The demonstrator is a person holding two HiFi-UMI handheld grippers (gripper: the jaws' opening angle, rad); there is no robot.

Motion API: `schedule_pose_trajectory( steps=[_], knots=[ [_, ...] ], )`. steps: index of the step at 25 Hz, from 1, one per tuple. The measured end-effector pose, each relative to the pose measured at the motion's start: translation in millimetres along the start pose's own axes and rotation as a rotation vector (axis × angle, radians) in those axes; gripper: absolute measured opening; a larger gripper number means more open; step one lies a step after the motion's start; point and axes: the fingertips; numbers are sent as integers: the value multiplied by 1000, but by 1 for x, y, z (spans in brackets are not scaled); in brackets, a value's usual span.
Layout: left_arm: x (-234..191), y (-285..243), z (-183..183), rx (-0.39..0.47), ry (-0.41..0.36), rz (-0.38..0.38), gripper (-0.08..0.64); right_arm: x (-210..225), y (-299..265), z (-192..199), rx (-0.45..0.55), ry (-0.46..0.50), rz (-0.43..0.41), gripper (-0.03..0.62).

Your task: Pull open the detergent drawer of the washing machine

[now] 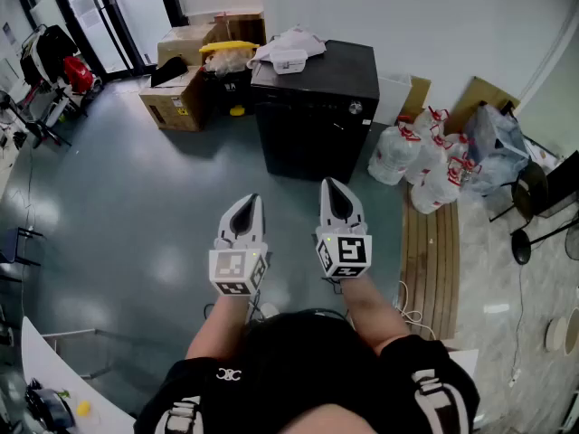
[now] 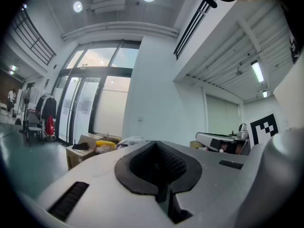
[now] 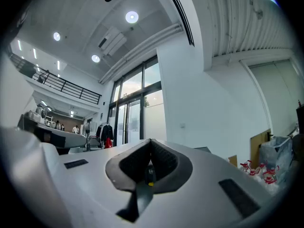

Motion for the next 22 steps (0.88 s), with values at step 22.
schedule_pose_trajectory(
  steps=[22],
  knots=[
    [-75, 13, 6, 30, 17, 99, 2, -75, -28, 6, 6, 65, 56, 3]
  ],
)
Point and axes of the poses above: the fingertips, and each gripper's own axes: y backward along the fingers, x to its right, z out of its underside, and after that the axes turned 2 degrees about -y, right-handed
